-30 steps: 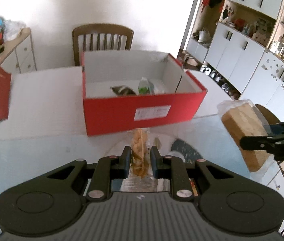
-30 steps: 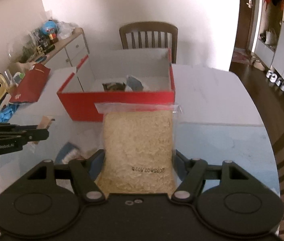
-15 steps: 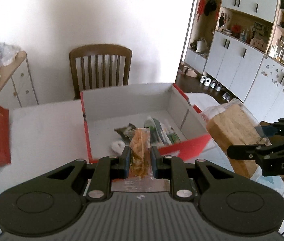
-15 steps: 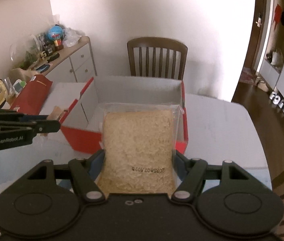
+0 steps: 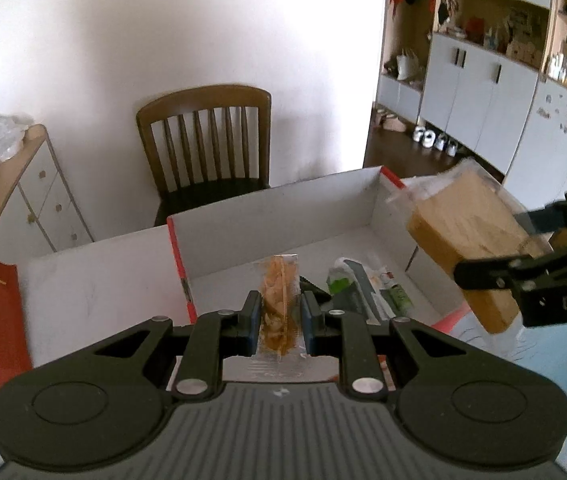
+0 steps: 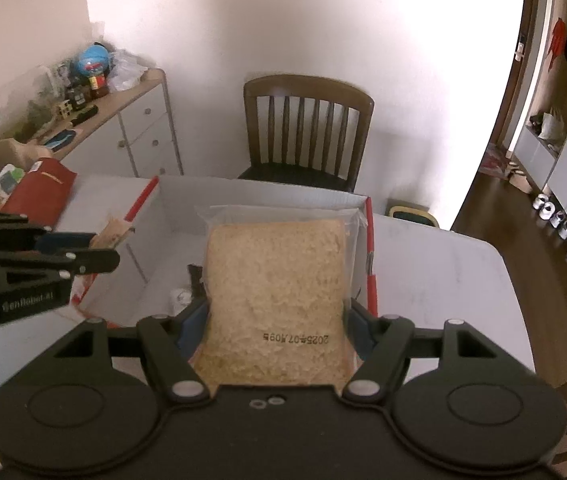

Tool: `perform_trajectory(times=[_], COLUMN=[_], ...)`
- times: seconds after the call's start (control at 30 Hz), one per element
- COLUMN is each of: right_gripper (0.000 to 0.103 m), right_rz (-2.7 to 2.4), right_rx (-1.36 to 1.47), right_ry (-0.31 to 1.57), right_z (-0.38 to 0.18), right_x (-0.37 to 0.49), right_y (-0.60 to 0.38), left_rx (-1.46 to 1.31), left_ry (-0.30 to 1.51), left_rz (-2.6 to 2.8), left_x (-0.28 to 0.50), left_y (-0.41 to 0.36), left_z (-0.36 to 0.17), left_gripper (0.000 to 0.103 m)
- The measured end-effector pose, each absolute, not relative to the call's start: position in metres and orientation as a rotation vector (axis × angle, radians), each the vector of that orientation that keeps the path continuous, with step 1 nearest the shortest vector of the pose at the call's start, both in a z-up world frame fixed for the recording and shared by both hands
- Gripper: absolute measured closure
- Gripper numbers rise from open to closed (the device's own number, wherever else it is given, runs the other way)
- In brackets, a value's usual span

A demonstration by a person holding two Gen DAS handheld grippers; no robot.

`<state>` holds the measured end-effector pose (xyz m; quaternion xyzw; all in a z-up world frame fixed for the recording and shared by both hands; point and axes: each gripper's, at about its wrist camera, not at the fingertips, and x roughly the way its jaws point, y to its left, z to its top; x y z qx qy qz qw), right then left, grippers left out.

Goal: Organize objects
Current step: 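Carry the orange snack bag and bread bag with both tools over the red box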

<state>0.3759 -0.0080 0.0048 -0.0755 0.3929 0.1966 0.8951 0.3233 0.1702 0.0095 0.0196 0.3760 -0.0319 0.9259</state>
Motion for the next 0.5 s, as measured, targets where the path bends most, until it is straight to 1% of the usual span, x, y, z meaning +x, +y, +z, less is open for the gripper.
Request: perform_trajectory(times=[0.23,0.5], right_gripper=[0.033,0.033], right_rz=[0.382,0.378], right_rx=[-0.146,-0.165], right_ry=[0.839,0.895], right_z=[-0.012,-0.043], right_x=[0.412,0.436], right_y=[0.002,0.014], left_rx=[0.099,0.093], left_ry=[0.823,0.912], left_rz=[-0.085,-0.066], left_x=[0.356,0.385], left_y=[0.16,0.164], left_z=[-0.016,-0.048], left_gripper=[0.083,0.083])
